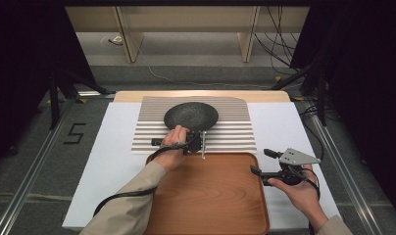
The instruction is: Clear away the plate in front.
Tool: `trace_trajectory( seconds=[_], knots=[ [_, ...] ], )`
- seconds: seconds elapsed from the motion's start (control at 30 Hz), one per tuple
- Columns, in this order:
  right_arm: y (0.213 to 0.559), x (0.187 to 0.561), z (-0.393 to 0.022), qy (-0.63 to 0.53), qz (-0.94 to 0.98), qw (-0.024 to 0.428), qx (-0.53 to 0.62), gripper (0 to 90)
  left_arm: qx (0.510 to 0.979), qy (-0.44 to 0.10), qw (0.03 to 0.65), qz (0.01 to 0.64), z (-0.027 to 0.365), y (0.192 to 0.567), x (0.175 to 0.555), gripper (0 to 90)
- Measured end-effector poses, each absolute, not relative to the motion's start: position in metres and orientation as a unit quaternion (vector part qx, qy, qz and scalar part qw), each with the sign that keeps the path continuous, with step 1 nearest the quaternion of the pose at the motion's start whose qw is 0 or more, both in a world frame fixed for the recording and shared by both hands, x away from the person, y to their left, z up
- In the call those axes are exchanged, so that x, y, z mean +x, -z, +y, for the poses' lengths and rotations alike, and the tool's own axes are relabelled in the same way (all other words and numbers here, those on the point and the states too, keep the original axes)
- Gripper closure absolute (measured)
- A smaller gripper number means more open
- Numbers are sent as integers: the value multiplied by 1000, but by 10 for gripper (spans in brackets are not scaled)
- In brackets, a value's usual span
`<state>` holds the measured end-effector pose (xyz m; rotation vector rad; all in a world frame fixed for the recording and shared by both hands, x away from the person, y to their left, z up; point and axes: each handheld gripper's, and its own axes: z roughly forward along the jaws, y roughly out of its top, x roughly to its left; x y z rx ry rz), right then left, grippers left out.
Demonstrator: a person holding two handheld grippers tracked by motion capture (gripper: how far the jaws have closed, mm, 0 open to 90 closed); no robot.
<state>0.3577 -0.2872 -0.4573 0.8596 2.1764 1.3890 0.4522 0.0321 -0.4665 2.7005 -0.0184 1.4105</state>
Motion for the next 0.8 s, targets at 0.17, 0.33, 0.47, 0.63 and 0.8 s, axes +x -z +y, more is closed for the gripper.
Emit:
trace_trajectory(
  seconds=[0.17,0.33,0.47,0.63,0.8],
  knots=[
    [457,358,-287,-499,783,209,308,198,881,-471,53,-12,38,460,437,879],
    [457,358,-286,-498,783,209,308,198,875,-480,52,-30,45,453,417,879],
    [457,358,-286,-498,783,210,308,198,875,-479,60,-38,51,446,395,878],
    [457,358,-285,-497,784,210,307,198,874,-479,62,-50,57,438,370,879],
    [457,358,-284,-497,784,211,306,198,876,-475,66,-60,60,432,342,878]
  ],
)
